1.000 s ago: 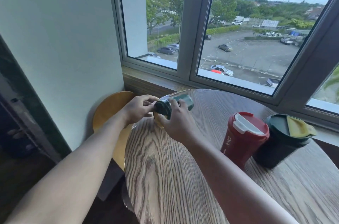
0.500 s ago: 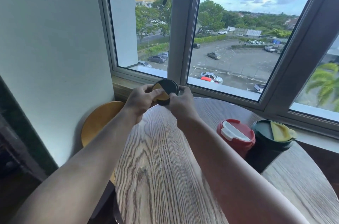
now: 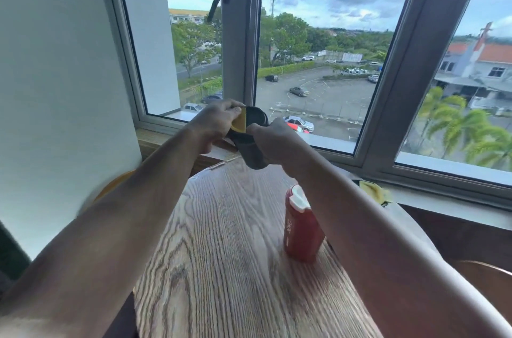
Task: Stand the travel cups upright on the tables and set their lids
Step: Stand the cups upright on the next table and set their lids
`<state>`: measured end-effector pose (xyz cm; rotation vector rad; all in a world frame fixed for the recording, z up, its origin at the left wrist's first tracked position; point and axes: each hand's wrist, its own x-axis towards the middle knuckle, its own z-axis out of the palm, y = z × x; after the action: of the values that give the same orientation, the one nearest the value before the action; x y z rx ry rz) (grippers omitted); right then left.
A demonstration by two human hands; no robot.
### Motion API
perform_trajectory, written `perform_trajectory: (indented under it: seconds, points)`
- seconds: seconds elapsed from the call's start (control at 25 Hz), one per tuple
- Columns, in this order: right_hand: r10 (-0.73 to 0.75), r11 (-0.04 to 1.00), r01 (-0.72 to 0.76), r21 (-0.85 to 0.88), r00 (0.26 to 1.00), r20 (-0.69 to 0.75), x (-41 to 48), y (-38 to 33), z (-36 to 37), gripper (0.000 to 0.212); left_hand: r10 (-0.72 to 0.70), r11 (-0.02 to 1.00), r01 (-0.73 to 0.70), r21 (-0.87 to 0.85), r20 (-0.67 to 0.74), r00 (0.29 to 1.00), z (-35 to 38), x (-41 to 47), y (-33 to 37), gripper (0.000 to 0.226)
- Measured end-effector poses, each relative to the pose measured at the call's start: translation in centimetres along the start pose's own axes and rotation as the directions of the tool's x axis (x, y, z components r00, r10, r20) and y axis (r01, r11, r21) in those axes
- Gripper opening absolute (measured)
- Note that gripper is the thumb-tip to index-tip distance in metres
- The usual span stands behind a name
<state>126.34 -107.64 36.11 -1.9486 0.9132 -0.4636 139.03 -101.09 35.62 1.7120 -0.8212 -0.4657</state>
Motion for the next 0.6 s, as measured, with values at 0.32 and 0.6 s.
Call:
perform_trajectory:
  seconds: [0.32,0.6]
  points:
    - [-0.050,0.984,0.036,0.172,0.996,0.077,2.6,4.2,-10.3,0.030,-0.067,0.987,0.026,0.157,0.260,0.963,6.1,2.5,3.6,0.020]
    - [0.055,0.990,-0.074,0.122,0.987,0.152,5.1,8.5,-13.1,0.019,-0.155,0.965,0.065,0.253,0.359,0.920,11.9,4.8,2.4,0.025]
